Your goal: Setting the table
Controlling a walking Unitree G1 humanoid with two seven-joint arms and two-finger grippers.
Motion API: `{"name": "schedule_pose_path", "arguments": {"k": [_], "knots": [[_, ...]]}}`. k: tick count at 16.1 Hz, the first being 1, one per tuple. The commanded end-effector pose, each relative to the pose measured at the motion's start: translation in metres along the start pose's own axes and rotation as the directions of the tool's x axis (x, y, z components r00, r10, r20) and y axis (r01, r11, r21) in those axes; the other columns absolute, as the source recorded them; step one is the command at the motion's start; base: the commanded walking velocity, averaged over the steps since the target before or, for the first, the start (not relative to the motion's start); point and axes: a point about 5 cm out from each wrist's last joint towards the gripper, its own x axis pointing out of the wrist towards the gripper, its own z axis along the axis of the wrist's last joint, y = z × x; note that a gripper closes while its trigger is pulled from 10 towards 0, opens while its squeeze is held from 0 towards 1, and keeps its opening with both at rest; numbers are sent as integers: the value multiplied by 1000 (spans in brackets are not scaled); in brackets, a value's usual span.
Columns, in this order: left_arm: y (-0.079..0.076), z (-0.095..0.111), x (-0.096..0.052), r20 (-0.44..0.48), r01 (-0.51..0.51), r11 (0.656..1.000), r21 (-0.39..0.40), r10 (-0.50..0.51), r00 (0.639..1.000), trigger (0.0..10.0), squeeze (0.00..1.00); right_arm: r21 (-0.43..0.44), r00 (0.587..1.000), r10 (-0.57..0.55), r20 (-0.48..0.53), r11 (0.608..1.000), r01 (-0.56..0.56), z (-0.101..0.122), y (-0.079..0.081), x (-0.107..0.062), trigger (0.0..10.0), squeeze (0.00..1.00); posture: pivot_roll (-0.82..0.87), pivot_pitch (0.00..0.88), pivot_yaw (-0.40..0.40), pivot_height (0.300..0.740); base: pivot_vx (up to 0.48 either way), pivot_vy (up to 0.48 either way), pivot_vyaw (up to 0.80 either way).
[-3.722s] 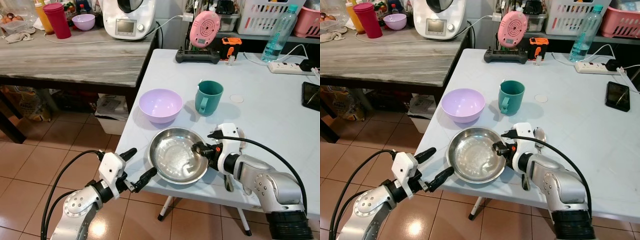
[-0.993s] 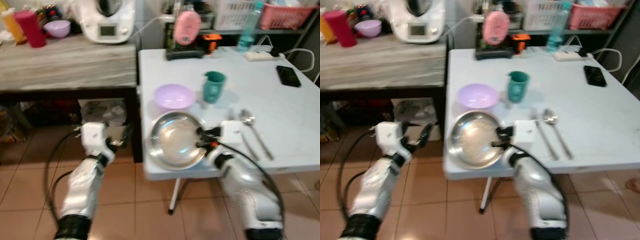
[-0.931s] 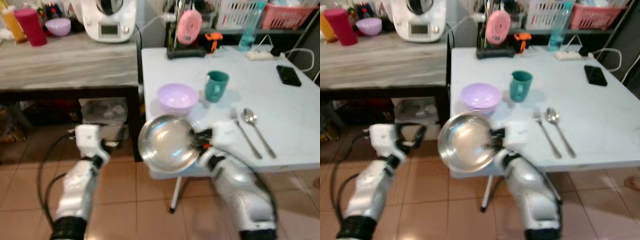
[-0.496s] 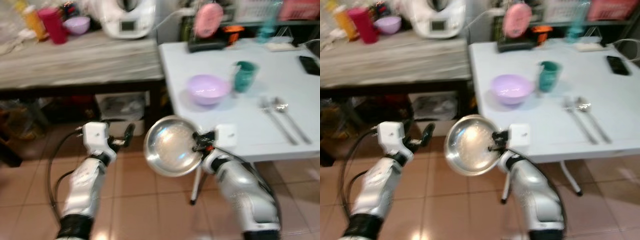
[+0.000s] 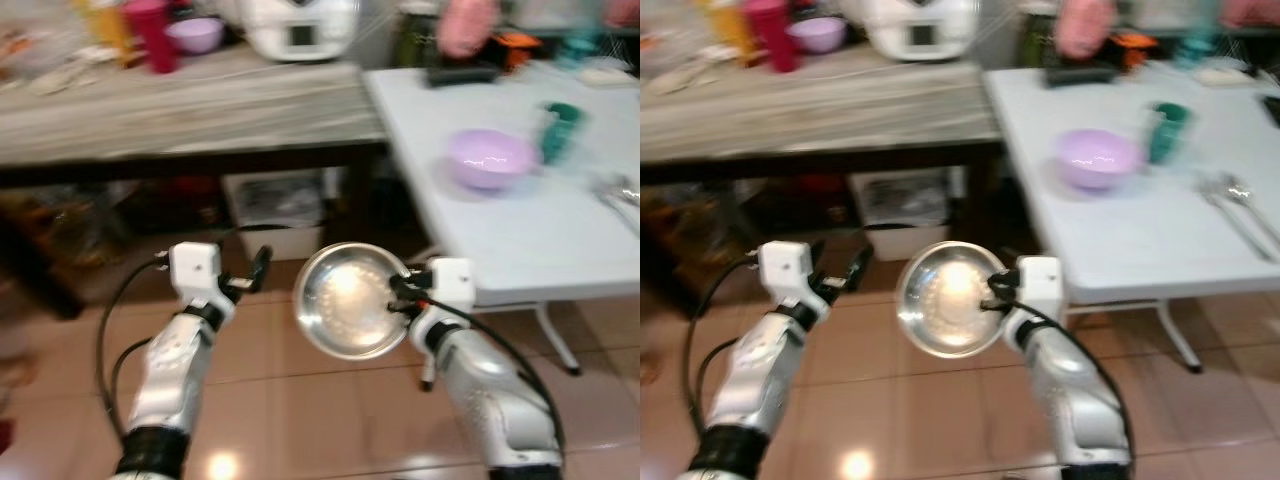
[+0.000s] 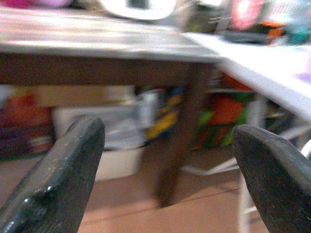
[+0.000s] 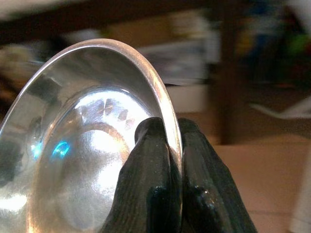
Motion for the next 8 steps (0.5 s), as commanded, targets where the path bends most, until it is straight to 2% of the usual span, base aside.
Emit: {"name": "schedule_pose_path", "arguments": {"k": [1, 3, 4, 8], "knots": [[-2, 3, 2, 11, 3, 1000, 8, -3, 1000, 10000, 0, -13, 1000, -6, 10, 1000, 6, 3, -3, -1, 10000, 0, -215, 72, 40, 740, 0, 480, 569], [-1, 2, 2, 10, 0, 1000, 11, 0, 1000, 10000, 0, -13, 1000, -8, 9, 1000, 8, 3, -3, -1, 10000, 0, -217, 70, 40, 740, 0, 480, 544], [2, 3, 1, 13, -22, 999, 34, 21, 1000, 10000, 0, -23, 1000, -13, 14, 1000, 13, 3, -5, -2, 10000, 0, -216, 69, 39, 740, 0, 0, 469], [11, 2, -9, 27, -84, 994, 65, 83, 996, 10000, 0, -68, 999, -16, 46, 997, 19, 6, -9, -5, 10000, 0, -211, 65, 41, 740, 0, 0, 0]]}}
